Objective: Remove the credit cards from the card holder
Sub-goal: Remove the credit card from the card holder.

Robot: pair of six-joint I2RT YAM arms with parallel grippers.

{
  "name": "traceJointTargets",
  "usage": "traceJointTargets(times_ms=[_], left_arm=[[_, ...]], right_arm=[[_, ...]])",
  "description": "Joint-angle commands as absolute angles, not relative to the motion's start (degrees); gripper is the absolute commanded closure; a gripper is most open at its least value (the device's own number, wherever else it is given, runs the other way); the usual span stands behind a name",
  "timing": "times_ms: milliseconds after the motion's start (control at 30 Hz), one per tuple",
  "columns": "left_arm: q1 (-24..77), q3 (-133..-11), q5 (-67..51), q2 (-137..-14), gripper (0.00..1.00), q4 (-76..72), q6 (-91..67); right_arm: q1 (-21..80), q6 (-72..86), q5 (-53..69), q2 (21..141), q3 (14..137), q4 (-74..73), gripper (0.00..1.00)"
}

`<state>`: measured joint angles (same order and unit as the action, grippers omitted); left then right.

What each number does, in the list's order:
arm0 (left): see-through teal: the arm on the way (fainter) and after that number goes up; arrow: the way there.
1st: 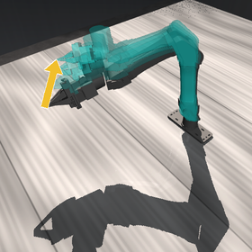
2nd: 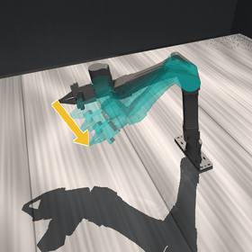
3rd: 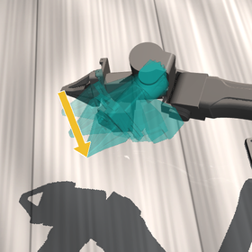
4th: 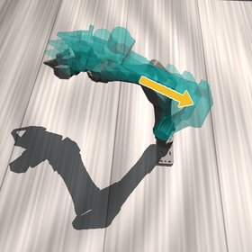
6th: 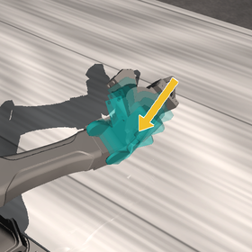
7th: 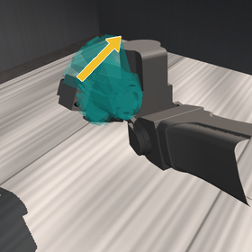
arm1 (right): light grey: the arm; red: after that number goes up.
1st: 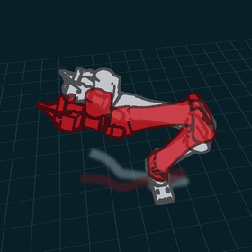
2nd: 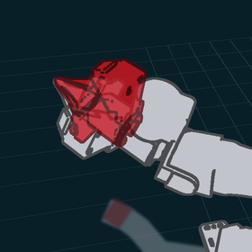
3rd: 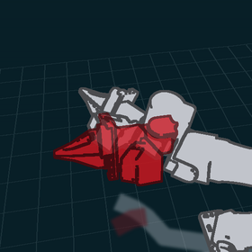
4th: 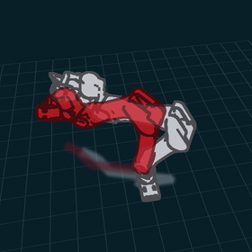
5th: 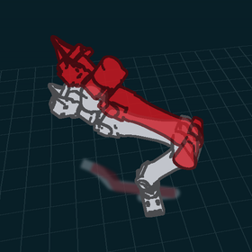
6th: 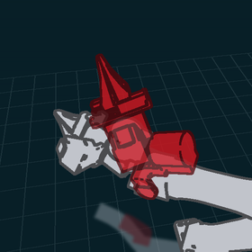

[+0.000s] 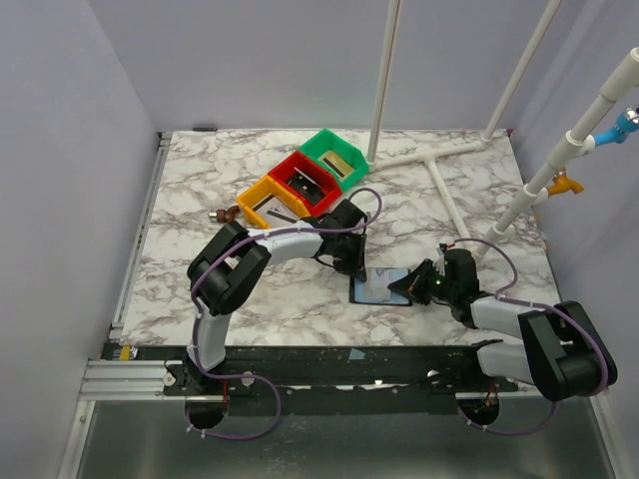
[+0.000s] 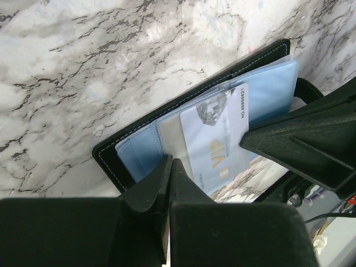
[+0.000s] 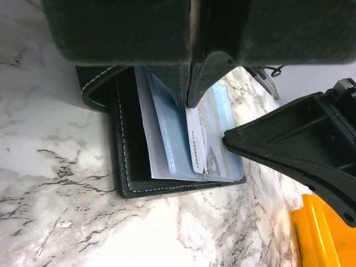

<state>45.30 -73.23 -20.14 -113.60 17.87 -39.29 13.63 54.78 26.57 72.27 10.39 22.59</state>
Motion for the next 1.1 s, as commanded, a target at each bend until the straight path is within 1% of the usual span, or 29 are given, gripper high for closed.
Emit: traceJointTargets(times_ms=[0,1067], left_arm=[[44.12,-70.79,-15.47,-115.58,1.00,21.80,-37.80],[42.30,-68.91,-14.86,-114.63,1.00,21.76,-37.35]], right_arm=[[12.94,53.25,23.92,70.48,9.05,20.04,0.99],[12.19,51.33,20.58,62.17,9.28,11.20,0.99]])
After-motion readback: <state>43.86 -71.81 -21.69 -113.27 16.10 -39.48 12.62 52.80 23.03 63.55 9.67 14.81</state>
